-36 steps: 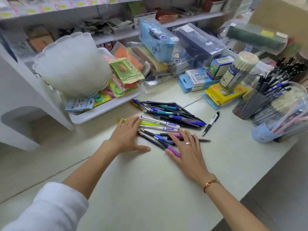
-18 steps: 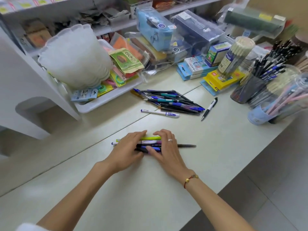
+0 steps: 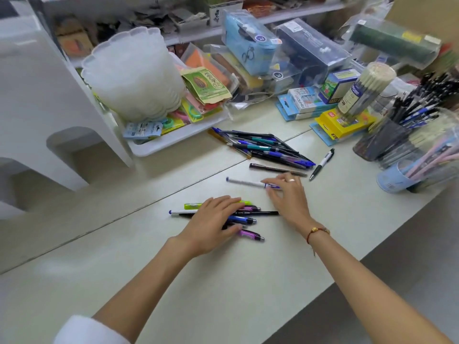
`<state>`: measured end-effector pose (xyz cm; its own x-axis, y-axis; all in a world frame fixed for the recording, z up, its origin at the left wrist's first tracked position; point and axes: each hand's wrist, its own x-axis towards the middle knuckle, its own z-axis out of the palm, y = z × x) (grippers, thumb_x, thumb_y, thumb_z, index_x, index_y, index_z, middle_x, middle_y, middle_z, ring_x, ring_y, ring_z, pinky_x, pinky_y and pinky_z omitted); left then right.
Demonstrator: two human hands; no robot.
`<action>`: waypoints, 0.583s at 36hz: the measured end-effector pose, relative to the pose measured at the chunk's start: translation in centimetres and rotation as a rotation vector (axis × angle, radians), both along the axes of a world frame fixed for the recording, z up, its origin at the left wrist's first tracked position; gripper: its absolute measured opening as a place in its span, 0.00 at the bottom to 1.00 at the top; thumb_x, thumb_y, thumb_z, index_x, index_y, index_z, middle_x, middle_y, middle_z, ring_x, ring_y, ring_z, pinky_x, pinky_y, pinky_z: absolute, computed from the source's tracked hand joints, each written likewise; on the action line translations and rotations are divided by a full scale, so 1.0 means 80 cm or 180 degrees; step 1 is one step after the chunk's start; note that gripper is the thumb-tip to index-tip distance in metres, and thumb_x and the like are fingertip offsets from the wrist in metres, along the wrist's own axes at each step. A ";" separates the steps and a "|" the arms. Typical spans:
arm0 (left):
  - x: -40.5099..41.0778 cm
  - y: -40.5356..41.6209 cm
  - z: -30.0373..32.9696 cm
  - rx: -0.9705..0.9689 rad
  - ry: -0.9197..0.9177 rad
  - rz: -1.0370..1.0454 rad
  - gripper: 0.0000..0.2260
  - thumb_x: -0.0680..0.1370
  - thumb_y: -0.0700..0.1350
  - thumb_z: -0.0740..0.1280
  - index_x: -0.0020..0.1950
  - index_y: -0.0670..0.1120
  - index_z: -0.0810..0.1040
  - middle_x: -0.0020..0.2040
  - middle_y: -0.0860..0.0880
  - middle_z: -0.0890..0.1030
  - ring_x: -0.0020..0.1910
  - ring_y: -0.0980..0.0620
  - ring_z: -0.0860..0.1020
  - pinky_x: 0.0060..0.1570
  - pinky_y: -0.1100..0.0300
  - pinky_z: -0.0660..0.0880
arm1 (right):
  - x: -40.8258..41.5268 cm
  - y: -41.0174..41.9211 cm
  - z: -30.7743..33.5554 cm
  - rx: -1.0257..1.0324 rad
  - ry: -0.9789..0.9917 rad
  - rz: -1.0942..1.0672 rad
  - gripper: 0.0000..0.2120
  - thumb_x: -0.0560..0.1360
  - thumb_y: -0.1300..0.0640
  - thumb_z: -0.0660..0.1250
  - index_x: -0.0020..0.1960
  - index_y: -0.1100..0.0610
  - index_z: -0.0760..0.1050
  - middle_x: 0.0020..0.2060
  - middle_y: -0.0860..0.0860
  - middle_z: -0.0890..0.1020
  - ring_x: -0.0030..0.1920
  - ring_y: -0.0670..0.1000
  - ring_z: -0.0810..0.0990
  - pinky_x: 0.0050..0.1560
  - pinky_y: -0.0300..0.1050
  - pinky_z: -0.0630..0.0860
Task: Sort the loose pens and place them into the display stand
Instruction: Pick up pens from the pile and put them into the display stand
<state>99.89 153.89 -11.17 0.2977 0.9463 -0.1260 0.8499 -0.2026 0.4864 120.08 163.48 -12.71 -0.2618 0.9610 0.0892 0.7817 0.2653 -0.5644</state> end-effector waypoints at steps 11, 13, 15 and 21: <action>-0.046 -0.055 -0.001 -0.0702 0.0869 0.1177 0.56 0.63 0.78 0.53 0.76 0.49 0.31 0.77 0.49 0.33 0.76 0.44 0.34 0.73 0.42 0.39 | 0.006 -0.090 -0.007 -0.0713 0.0512 -0.0001 0.18 0.83 0.55 0.54 0.72 0.55 0.67 0.73 0.49 0.64 0.76 0.48 0.54 0.76 0.46 0.51; -0.036 -0.058 -0.003 -0.0591 0.0590 0.1314 0.54 0.67 0.73 0.62 0.78 0.49 0.34 0.78 0.47 0.37 0.76 0.44 0.35 0.74 0.45 0.39 | -0.015 -0.094 -0.005 -0.0829 0.0784 -0.0042 0.18 0.83 0.54 0.53 0.72 0.56 0.67 0.73 0.48 0.64 0.75 0.45 0.56 0.74 0.38 0.52; -0.029 -0.057 -0.004 -0.0463 0.0299 0.1413 0.52 0.69 0.69 0.65 0.78 0.48 0.37 0.79 0.46 0.39 0.76 0.44 0.35 0.74 0.50 0.38 | -0.036 -0.094 -0.003 -0.0815 0.0984 0.0040 0.18 0.83 0.54 0.53 0.70 0.56 0.69 0.71 0.47 0.66 0.72 0.43 0.62 0.70 0.32 0.56; -0.038 -0.057 -0.001 -0.0372 -0.0175 0.1448 0.49 0.72 0.61 0.70 0.78 0.44 0.41 0.79 0.47 0.42 0.77 0.52 0.40 0.75 0.60 0.43 | -0.070 -0.090 0.003 -0.0756 0.1199 0.0276 0.14 0.83 0.58 0.55 0.65 0.56 0.73 0.63 0.47 0.73 0.61 0.40 0.69 0.58 0.19 0.59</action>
